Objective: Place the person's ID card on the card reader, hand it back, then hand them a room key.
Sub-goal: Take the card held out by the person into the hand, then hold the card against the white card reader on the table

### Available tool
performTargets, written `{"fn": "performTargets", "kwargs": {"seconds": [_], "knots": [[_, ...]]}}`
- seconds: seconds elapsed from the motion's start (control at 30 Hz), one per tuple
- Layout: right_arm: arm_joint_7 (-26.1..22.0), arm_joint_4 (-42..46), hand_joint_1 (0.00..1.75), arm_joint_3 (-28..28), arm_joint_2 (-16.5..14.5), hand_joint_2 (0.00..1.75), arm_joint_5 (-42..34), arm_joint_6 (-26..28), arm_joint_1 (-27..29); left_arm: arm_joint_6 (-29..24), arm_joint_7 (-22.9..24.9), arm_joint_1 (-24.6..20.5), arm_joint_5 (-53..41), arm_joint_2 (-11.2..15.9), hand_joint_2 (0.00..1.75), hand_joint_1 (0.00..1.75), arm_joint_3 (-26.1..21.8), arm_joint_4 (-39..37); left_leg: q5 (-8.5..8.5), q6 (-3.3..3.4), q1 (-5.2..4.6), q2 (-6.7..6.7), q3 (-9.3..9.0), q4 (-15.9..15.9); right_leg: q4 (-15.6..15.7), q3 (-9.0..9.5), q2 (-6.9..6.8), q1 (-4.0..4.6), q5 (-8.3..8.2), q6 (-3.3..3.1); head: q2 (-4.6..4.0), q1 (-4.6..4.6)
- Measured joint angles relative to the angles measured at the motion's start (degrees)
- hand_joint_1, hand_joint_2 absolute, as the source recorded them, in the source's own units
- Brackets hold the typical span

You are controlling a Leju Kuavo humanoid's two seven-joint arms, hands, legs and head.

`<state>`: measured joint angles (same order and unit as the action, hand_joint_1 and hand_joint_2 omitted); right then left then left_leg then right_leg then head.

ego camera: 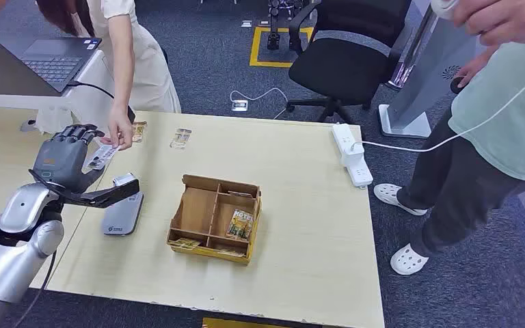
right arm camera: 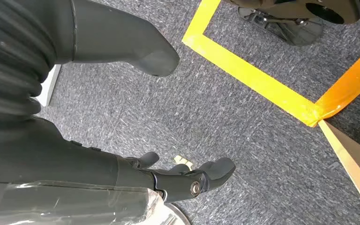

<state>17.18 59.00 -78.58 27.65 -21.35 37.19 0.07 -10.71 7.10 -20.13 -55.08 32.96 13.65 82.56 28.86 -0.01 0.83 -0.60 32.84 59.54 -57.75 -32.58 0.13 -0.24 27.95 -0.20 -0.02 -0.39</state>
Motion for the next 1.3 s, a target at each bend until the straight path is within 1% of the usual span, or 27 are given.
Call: {"fn": "performTargets", "kwargs": {"seconds": [0.3,1.17,1.3], "knots": [[0.15,0.10,0.00,0.95,-0.01,1.75,0.83,-0.08,0.02,-0.02,-1.01,0.27,0.61,-0.02,1.75,1.75,-1.25,-0.25,0.00,0.00,0.00,-0.03,0.00,0.00,0.00,-0.01,0.02,0.00,0.00,0.00,0.00,-0.02],[0.56,0.15,0.00,1.90,-0.10,1.75,1.75,-0.25,0.07,0.02,-1.43,0.62,0.74,-0.13,1.75,1.75,-1.97,-0.25,0.00,0.00,0.00,-0.01,0.00,0.00,0.00,0.00,0.01,0.00,0.00,0.00,0.00,-0.01],[1.24,0.30,0.00,3.02,-0.14,1.75,3.36,-0.70,0.30,1.91,-2.43,1.29,0.61,-0.13,1.75,1.75,-2.07,-0.25,0.00,0.00,0.00,-0.02,0.00,0.00,0.00,0.00,0.01,0.00,0.00,0.00,0.00,0.00]]}}
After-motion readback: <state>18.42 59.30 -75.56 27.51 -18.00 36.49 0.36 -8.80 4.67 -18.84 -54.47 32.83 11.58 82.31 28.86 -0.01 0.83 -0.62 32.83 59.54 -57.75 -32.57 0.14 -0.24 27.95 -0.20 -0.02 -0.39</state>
